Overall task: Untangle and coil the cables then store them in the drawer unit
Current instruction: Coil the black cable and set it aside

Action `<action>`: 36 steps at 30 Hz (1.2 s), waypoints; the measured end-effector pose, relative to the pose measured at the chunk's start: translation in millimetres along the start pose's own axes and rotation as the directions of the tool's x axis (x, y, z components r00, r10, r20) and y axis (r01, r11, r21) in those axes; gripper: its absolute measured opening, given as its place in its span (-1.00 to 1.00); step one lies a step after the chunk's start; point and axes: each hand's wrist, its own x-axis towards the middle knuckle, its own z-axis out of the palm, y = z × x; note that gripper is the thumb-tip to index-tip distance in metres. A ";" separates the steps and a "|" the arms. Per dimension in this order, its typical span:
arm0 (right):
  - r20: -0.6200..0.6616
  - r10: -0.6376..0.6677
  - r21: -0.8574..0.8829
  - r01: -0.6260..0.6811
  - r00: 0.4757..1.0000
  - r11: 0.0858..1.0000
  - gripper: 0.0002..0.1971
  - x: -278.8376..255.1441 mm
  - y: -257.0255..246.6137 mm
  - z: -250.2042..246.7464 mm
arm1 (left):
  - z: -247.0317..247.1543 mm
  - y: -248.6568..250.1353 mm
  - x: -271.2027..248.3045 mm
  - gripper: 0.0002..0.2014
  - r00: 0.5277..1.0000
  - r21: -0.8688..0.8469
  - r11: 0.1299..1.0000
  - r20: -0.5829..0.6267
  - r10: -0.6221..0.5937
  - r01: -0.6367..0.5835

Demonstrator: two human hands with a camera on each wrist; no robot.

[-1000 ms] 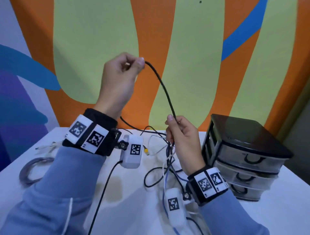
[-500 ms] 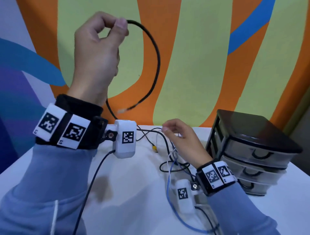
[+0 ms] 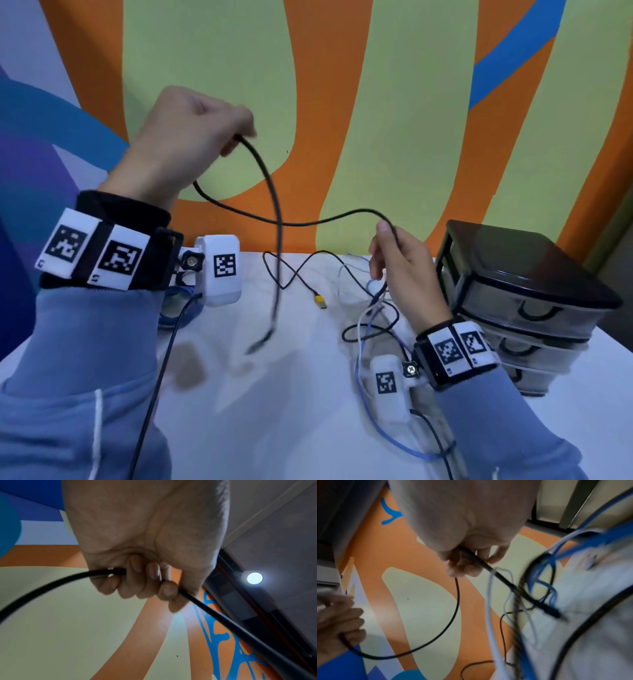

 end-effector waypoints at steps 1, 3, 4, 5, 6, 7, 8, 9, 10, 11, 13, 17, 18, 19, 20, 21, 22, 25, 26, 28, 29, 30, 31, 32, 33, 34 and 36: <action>-0.005 0.007 0.117 -0.006 1.000 0.993 -0.53 -0.2 -6.9 -1.9 | 2.5 -0.8 -2.2 -0.62 0.994 0.078 0.997 0.107 -0.024 0.015; 0.040 0.029 0.314 -0.040 0.999 0.948 -0.58 -1.5 -17.6 -5.2 | 13.8 1.6 -8.5 -0.74 0.943 0.227 0.974 0.320 -0.090 0.016; 0.073 0.032 0.358 -0.056 0.997 0.932 -0.59 -1.7 -20.4 -5.2 | 22.2 2.0 -10.7 -0.81 0.920 0.260 0.966 0.379 -0.101 -0.001; 0.103 0.024 0.371 -0.060 0.994 0.926 -0.60 -2.9 -24.3 -5.7 | 32.0 3.1 -13.3 -0.92 0.905 0.264 0.964 0.414 -0.094 -0.020; 0.126 0.004 0.371 -0.051 0.992 0.927 -0.60 -4.1 -26.7 -5.6 | 41.3 4.7 -15.7 -0.80 0.897 0.271 0.960 0.437 -0.063 -0.065; 0.144 -0.016 0.368 -0.039 0.989 0.929 -0.60 -5.7 -29.7 -5.1 | 50.1 3.1 -16.3 -0.60 0.881 0.287 0.948 0.473 -0.015 -0.138; 0.158 -0.033 0.369 -0.028 0.987 0.929 -0.59 -6.6 -31.2 -4.8 | 58.4 3.0 -17.6 -0.46 0.854 0.277 0.940 0.520 0.028 -0.199; 0.162 -0.040 0.372 -0.024 0.986 0.928 -0.59 -7.6 -33.0 -4.7 | 67.1 2.3 -18.7 -0.43 0.821 0.252 0.938 0.569 0.056 -0.239; 0.168 -0.043 0.386 -0.026 0.985 0.922 -0.59 -7.9 -33.9 -5.2 | 75.3 2.4 -21.1 -0.48 0.783 0.205 0.945 0.617 0.077 -0.254; 0.171 -0.040 0.407 -0.034 0.984 0.913 -0.58 -8.6 -35.5 -6.2 | 83.7 0.8 -22.7 -0.56 0.758 0.155 0.957 0.645 0.091 -0.247; 0.174 -0.016 0.477 -0.070 0.985 0.876 -0.56 -8.4 -37.5 -8.6 | 96.6 -4.8 -23.4 -0.74 0.752 0.038 0.980 0.648 0.124 -0.195; 0.128 0.056 0.645 -0.126 0.990 0.754 -0.60 -4.3 -41.6 -14.6 | 90.2 -10.5 -21.1 -0.79 0.786 -0.159 0.984 0.597 0.161 -0.081; 0.104 0.060 0.680 -0.114 0.993 0.725 -0.61 -2.4 -42.2 -17.5 | 83.8 -10.4 -19.9 -0.79 0.812 -0.189 0.981 0.564 0.151 -0.051; 0.081 0.062 0.704 -0.101 0.995 0.703 -0.61 -0.6 -43.1 -21.0 | 76.4 -11.5 -17.8 -0.78 0.846 -0.209 0.978 0.516 0.134 -0.028; 0.064 0.064 0.720 -0.091 0.996 0.688 -0.60 1.3 -43.7 -24.5 | 68.7 -13.0 -15.7 -0.78 0.880 -0.227 0.974 0.459 0.120 -0.014; 0.059 0.065 0.729 -0.087 0.996 0.679 -0.60 2.8 -44.6 -27.4 | 61.1 -14.2 -13.8 -0.79 0.907 -0.246 0.969 0.407 0.110 -0.007; 0.070 0.060 0.732 -0.092 0.996 0.675 -0.60 3.9 -45.4 -29.2 | 53.9 -14.8 -12.2 -0.79 0.925 -0.261 0.965 0.365 0.105 -0.007; 0.216 0.030 0.695 -0.176 0.976 0.697 -0.65 2.1 -51.0 -27.7 | 38.7 -11.4 -10.7 -0.72 0.955 -0.251 0.966 0.264 0.136 -0.069; 0.280 0.031 0.661 -0.216 0.960 0.719 -0.66 1.4 -53.7 -25.2 | 35.6 -8.7 -10.7 -0.71 0.956 -0.221 0.969 0.242 0.164 -0.110; 0.387 0.041 0.577 -0.277 0.921 0.769 -0.66 2.7 -61.4 -19.6 | 32.7 -1.9 -12.0 -0.75 0.951 -0.162 0.970 0.223 0.212 -0.179; 0.427 0.040 0.549 -0.294 0.903 0.782 -0.67 5.2 -66.2 -17.8 | 33.0 1.1 -12.6 -0.77 0.950 -0.151 0.968 0.212 0.229 -0.200; 0.460 0.032 0.533 -0.304 0.888 0.789 -0.69 9.5 -71.3 -16.2 | 34.1 3.0 -12.4 -0.79 0.950 -0.141 0.965 0.194 0.244 -0.219; 0.483 0.022 0.524 -0.310 0.875 0.793 -0.70 14.6 -76.7 -14.7 | 35.5 4.3 -11.9 -0.80 0.952 -0.129 0.964 0.169 0.254 -0.234; 0.498 0.016 0.518 -0.312 0.867 0.796 -0.71 20.2 -82.2 -13.2 | 37.2 4.6 -10.6 -0.81 0.956 -0.113 0.962 0.134 0.261 -0.247; 0.506 0.010 0.518 -0.314 0.862 0.796 -0.71 25.9 -87.4 -11.5 | 38.6 4.2 -9.0 -0.81 0.960 -0.096 0.962 0.094 0.264 -0.255; 0.509 0.003 0.526 -0.314 0.861 0.791 -0.71 31.3 -92.2 -9.9 | 39.9 2.5 -6.9 -0.80 0.965 -0.075 0.964 0.054 0.258 -0.254; 0.503 -0.018 0.557 -0.309 0.864 0.771 -0.70 41.3 -98.9 -7.0 | 42.6 -3.8 -2.8 -0.78 0.973 -0.018 0.973 0.004 0.229 -0.229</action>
